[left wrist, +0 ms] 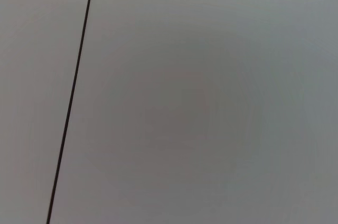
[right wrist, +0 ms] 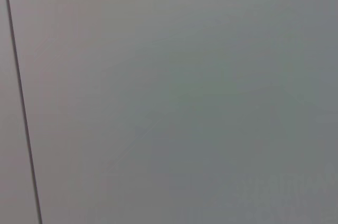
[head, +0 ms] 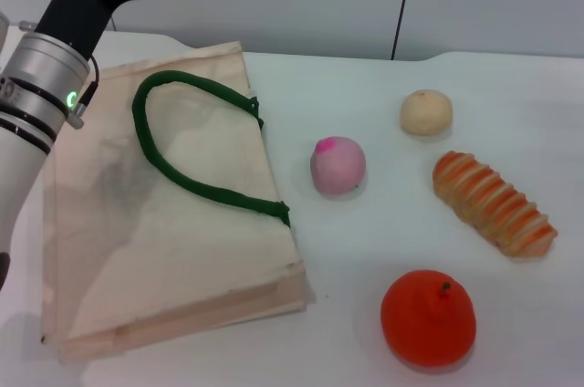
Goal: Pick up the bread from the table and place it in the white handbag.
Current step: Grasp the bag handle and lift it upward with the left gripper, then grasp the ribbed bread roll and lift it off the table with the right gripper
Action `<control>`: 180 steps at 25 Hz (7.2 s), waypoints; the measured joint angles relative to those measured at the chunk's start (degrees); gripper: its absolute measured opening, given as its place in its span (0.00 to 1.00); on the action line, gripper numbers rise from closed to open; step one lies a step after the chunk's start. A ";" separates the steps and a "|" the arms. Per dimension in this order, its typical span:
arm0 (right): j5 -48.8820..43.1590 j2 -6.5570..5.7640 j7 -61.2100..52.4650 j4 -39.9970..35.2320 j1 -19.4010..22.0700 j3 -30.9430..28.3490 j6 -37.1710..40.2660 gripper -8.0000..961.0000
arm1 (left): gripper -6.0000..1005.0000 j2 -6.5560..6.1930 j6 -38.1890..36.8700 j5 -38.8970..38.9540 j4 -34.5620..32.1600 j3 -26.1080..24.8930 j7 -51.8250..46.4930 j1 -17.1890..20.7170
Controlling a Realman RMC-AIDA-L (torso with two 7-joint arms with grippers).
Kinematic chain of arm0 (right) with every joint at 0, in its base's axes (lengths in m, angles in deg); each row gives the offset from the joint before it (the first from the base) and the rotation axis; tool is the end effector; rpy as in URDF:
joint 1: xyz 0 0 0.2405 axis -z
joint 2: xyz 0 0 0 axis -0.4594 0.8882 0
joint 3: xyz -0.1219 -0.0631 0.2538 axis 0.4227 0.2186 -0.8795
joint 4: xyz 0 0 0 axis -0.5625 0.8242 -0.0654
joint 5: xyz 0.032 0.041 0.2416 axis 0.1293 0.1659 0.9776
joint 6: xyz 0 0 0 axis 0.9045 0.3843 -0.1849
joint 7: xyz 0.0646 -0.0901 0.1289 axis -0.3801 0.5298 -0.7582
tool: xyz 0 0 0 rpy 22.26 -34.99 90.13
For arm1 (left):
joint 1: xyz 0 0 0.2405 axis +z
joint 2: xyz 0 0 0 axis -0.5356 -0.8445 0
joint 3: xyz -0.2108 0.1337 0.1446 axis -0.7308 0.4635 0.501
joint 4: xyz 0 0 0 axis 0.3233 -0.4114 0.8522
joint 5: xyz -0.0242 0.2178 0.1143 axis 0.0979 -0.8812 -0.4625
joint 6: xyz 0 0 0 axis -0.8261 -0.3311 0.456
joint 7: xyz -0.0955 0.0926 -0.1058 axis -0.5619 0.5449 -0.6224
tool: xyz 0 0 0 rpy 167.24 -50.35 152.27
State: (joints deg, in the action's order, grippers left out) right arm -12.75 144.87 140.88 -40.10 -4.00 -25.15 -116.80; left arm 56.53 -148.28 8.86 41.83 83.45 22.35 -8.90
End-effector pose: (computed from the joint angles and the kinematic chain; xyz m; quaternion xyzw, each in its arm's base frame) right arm 0.3804 0.4164 0.0038 -0.6521 0.2687 0.3819 0.5972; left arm -0.2911 0.4733 -0.0062 -0.6740 -0.1987 -0.4398 0.5593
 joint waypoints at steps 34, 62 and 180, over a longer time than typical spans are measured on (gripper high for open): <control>-0.01 -0.17 -0.42 -0.61 0.46 -0.16 1.11 0.92 | 0.84 -5.06 -4.32 -38.42 29.53 0.59 -69.05 -5.18; 0.09 -0.35 -0.53 -1.83 0.17 -0.25 1.12 0.91 | 0.83 -6.96 -1.99 -75.17 36.22 0.67 -90.67 -12.24; -36.33 -0.67 -33.72 -18.41 -6.83 28.69 0.33 0.88 | 0.12 -12.50 -28.57 -47.87 22.83 0.59 -72.41 -9.47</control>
State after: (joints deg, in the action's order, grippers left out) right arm -49.08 144.21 107.16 -58.51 -10.83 3.53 -116.46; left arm 44.03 -176.85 -39.01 64.66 84.04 -50.06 -18.37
